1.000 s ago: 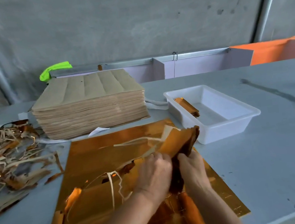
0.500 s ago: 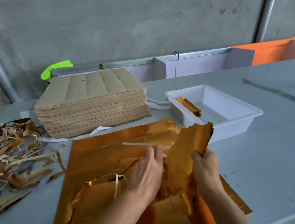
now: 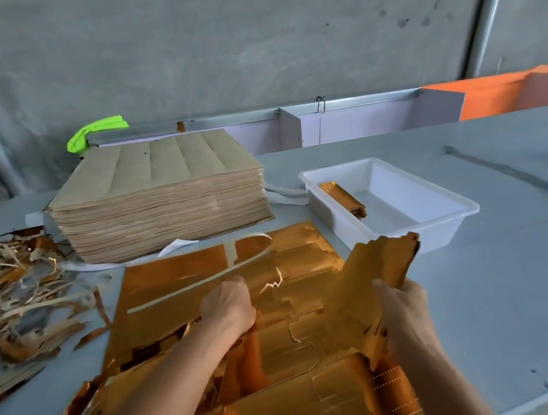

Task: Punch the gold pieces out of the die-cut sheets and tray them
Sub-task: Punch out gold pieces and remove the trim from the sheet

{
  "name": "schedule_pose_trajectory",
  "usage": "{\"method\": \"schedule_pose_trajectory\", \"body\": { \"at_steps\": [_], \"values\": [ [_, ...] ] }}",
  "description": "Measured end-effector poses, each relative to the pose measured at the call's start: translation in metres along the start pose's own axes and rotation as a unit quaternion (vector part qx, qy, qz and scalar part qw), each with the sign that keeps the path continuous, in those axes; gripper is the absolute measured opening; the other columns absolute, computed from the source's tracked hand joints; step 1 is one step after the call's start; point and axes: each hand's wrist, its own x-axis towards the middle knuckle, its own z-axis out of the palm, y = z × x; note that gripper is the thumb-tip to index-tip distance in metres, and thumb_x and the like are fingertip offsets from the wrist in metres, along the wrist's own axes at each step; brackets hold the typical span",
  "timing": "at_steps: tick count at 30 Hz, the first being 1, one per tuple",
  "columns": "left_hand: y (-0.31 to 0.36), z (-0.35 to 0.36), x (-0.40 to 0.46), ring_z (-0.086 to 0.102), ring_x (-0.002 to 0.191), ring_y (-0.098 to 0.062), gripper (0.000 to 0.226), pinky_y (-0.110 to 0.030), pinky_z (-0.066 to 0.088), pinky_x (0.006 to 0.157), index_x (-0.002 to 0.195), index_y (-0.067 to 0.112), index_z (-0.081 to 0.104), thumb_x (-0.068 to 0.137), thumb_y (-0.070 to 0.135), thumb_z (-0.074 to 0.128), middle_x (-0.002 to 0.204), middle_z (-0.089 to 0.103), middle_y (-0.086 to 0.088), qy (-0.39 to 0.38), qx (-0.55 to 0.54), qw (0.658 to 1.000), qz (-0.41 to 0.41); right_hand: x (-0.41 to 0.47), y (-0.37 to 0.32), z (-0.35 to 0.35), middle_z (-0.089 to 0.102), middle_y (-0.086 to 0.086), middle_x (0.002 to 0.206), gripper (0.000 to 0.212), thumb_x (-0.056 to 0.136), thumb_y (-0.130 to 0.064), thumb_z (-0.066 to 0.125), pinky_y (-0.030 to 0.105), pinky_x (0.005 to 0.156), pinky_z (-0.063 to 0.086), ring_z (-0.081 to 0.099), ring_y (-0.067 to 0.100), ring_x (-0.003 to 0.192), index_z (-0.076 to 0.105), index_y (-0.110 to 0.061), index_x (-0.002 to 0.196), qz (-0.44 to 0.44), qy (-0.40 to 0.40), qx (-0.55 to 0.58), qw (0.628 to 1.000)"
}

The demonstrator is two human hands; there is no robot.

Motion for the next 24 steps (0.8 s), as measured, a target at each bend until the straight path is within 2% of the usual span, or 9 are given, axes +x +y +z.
{"method": "schedule_pose_trajectory", "body": {
  "at_steps": [3, 6, 9, 11, 14, 18, 21, 22, 24],
  "values": [
    [-0.003, 0.000, 0.003, 0.059, 0.070, -0.010, 0.012, -0.020, 0.047, 0.058, 0.089, 0.014, 0.056, 0.098, 0.019, 0.049, 0.078, 0.055, 0.002, 0.030, 0.001, 0.999, -0.027, 0.000, 0.004, 0.013, 0.061, 0.024, 0.081, 0.021, 0.098, -0.013, 0.046, 0.057, 0.076, 0.053, 0.062, 0.041, 0.071, 0.052, -0.014, 0.078, -0.007, -0.031, -0.018, 0.999],
    [-0.012, -0.010, 0.005, 0.056, 0.061, -0.008, 0.021, -0.018, 0.041, 0.050, 0.081, 0.015, 0.059, 0.098, 0.020, 0.048, 0.079, 0.060, 0.001, 0.060, -0.130, 0.989, -0.045, 0.003, 0.009, 0.027, 0.053, 0.009, 0.069, 0.020, 0.099, -0.016, 0.043, 0.039, 0.059, 0.049, 0.050, 0.022, 0.058, 0.055, -0.017, 0.084, -0.009, -0.056, -0.029, 0.998],
    [-0.020, -0.028, 0.001, 0.060, 0.074, -0.019, 0.021, -0.031, 0.050, 0.067, 0.076, 0.013, 0.060, 0.095, 0.017, 0.054, 0.087, 0.064, -0.007, 0.019, -0.379, 0.923, -0.058, 0.007, 0.010, 0.041, 0.054, 0.003, 0.069, 0.024, 0.101, -0.017, 0.041, 0.028, 0.057, 0.046, 0.051, 0.015, 0.058, 0.053, -0.018, 0.079, -0.022, -0.067, -0.039, 0.997],
    [-0.022, -0.038, -0.006, 0.058, 0.081, -0.023, 0.017, -0.039, 0.051, 0.082, 0.077, 0.009, 0.060, 0.093, 0.015, 0.057, 0.089, 0.062, -0.010, 0.011, -0.458, 0.886, -0.064, 0.007, 0.009, 0.052, 0.057, 0.003, 0.070, 0.025, 0.101, -0.015, 0.040, 0.027, 0.055, 0.046, 0.052, 0.015, 0.057, 0.054, -0.016, 0.080, -0.035, -0.073, -0.040, 0.996],
    [-0.016, -0.048, -0.020, 0.055, 0.077, -0.018, 0.014, -0.029, 0.046, 0.070, 0.080, 0.010, 0.063, 0.092, 0.015, 0.058, 0.084, 0.059, -0.010, 0.004, -0.511, 0.857, -0.056, 0.002, 0.004, 0.073, 0.057, 0.000, 0.071, 0.020, 0.101, -0.013, 0.039, 0.023, 0.052, 0.045, 0.052, 0.010, 0.055, 0.054, -0.011, 0.088, -0.055, -0.098, -0.048, 0.993],
    [0.001, -0.049, -0.035, 0.049, 0.066, -0.013, 0.016, -0.023, 0.039, 0.062, 0.080, 0.006, 0.064, 0.093, 0.015, 0.058, 0.066, 0.051, -0.001, -0.009, -0.548, 0.836, -0.020, -0.007, 0.000, 0.094, 0.065, 0.009, 0.095, 0.017, 0.101, -0.014, 0.036, 0.041, 0.080, 0.057, 0.065, 0.021, 0.085, 0.052, -0.016, 0.098, -0.045, -0.101, -0.037, 0.993],
    [0.007, -0.047, -0.036, 0.053, 0.073, -0.012, 0.021, -0.020, 0.041, 0.065, 0.072, 0.015, 0.060, 0.093, 0.016, 0.058, 0.079, 0.058, -0.005, 0.018, -0.556, 0.830, -0.021, -0.011, 0.001, 0.095, 0.066, 0.008, 0.097, 0.019, 0.100, -0.015, 0.038, 0.047, 0.087, 0.054, 0.065, 0.026, 0.092, 0.055, -0.020, 0.094, -0.026, -0.101, 0.034, 0.994],
    [0.008, -0.046, -0.034, 0.053, 0.071, -0.012, 0.022, -0.019, 0.041, 0.063, 0.072, 0.014, 0.060, 0.094, 0.016, 0.057, 0.080, 0.059, -0.008, 0.040, -0.548, 0.835, -0.020, -0.012, 0.002, 0.094, 0.067, 0.008, 0.097, 0.019, 0.100, -0.015, 0.038, 0.049, 0.088, 0.053, 0.065, 0.027, 0.093, 0.056, -0.019, 0.094, -0.023, -0.102, 0.056, 0.993],
    [0.008, -0.043, -0.031, 0.050, 0.058, -0.007, 0.024, -0.012, 0.036, 0.049, 0.073, 0.012, 0.063, 0.095, 0.017, 0.055, 0.070, 0.059, -0.002, 0.093, -0.465, 0.881, 0.004, -0.014, 0.004, 0.092, 0.068, 0.008, 0.097, 0.019, 0.101, -0.016, 0.039, 0.050, 0.088, 0.053, 0.066, 0.030, 0.093, 0.058, -0.017, 0.096, -0.027, -0.101, 0.083, 0.991]
  ]
}}
